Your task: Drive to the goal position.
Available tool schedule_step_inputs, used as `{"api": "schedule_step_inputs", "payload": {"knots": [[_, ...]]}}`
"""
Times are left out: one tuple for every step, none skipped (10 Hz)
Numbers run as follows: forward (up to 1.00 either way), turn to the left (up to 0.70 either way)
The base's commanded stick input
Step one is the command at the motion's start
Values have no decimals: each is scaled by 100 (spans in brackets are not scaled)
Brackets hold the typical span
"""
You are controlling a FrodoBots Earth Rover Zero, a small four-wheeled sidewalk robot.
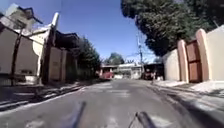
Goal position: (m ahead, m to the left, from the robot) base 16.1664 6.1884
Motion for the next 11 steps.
{"api": "schedule_step_inputs", "payload": {"knots": [[100,0],[100,0],[100,0],[100,0],[100,0],[100,2],[100,2],[100,2],[100,2],[100,2],[100,2]]}}
